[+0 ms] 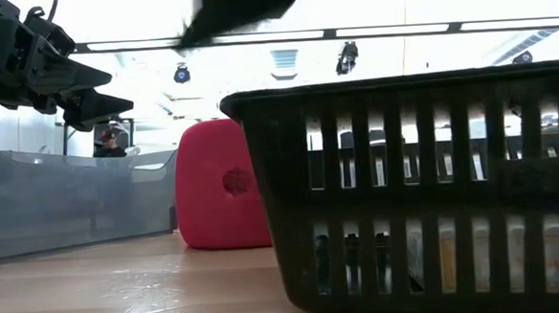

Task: Pick & Place Toys
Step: Put the blue deck of cards into the black bin

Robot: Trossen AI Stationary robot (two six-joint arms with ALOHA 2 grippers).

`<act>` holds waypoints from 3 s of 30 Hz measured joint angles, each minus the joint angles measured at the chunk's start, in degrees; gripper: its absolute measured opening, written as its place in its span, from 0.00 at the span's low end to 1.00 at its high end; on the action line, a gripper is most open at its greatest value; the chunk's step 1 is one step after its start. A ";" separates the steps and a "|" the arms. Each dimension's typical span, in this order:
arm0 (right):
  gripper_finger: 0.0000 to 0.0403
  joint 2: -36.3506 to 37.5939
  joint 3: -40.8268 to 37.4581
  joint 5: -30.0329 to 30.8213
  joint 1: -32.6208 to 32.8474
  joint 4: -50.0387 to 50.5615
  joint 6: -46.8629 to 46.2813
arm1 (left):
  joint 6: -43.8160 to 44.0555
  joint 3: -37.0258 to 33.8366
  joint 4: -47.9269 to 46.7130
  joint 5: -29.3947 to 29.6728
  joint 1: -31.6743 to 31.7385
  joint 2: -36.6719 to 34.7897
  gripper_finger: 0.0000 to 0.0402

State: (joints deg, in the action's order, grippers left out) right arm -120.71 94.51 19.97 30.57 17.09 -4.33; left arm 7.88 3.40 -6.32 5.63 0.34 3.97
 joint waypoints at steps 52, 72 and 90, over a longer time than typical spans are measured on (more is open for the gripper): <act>0.76 24.64 -35.20 -13.93 -23.67 4.19 -5.72 | -0.62 -0.04 -0.73 0.66 -0.02 1.88 0.90; 0.98 20.72 -30.32 -17.90 -26.07 11.73 -9.44 | -0.55 -0.07 -0.72 0.85 -0.02 1.88 0.90; 0.96 5.60 -24.98 -17.28 -26.03 12.29 -15.18 | -0.47 -0.09 -0.73 0.83 -0.02 1.88 0.90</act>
State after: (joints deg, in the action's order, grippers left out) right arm -115.11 69.53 2.68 4.54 29.37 -19.51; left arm 7.41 3.31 -7.05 6.46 0.32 5.85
